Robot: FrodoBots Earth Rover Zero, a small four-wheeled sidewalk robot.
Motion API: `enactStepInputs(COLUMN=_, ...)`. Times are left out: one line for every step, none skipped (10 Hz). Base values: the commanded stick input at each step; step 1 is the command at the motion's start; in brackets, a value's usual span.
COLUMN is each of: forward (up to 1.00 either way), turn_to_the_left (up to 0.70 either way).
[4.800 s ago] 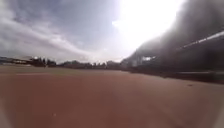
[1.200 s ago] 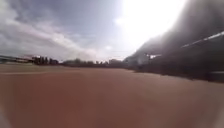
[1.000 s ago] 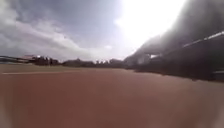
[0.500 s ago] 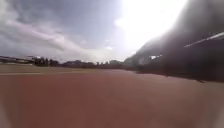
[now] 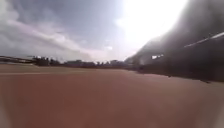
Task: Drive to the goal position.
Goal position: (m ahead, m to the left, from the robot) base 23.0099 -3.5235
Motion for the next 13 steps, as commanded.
enactStepInputs(forward=0.70, turn_to_the_left=-0.35)
enactStepInputs(forward=0.70, turn_to_the_left=-0.35)
enactStepInputs(forward=0.70, turn_to_the_left=-0.35)
enactStepInputs(forward=0.70, turn_to_the_left=-0.35)
enactStepInputs(forward=0.70, turn_to_the_left=-0.26)
enactStepInputs(forward=0.70, turn_to_the_left=-0.11)
enactStepInputs(forward=0.70, turn_to_the_left=0.00)
enactStepInputs(forward=0.70, turn_to_the_left=0.00)
enactStepInputs(forward=0.70, turn_to_the_left=0.00)
enactStepInputs(forward=0.70, turn_to_the_left=0.00)
enactStepInputs(forward=0.70, turn_to_the_left=0.00)
enactStepInputs(forward=0.70, turn_to_the_left=0.00)
enactStepInputs(forward=0.70, turn_to_the_left=0.00)
